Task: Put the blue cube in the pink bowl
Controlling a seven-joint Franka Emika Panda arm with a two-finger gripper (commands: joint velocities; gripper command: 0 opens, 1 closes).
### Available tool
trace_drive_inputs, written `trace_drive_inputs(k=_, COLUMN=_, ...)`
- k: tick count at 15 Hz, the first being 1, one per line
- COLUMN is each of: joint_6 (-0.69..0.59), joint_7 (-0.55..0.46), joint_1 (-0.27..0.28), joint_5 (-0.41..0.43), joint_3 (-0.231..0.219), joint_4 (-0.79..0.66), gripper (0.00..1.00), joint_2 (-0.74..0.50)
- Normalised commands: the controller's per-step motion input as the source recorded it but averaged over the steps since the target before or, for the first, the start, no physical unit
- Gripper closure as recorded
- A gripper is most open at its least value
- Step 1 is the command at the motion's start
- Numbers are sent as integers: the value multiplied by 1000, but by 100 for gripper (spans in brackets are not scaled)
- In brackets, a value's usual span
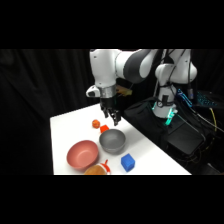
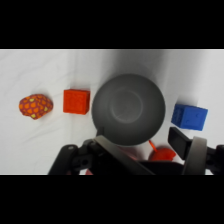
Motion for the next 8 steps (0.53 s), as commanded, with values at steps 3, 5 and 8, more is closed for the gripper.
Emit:
trace_drive_inputs(k=3, joint_6=-35, joint_7=-11, joint_1=19, joint_5=24, joint_3=58, joint_4=27, gripper=0, joint_2=-15)
trace_drive_inputs(k=5, joint_6=-9, joint_7=46, joint_1=70, joint_5=64, joint_3=90, joint_4=88, gripper=0, joint_2=11)
trace_drive_inputs(k=8, joint_6=-9, joint_7=144, joint_1=108, joint_5=53, joint_3=94, joint_4=177, gripper=0, joint_2=78)
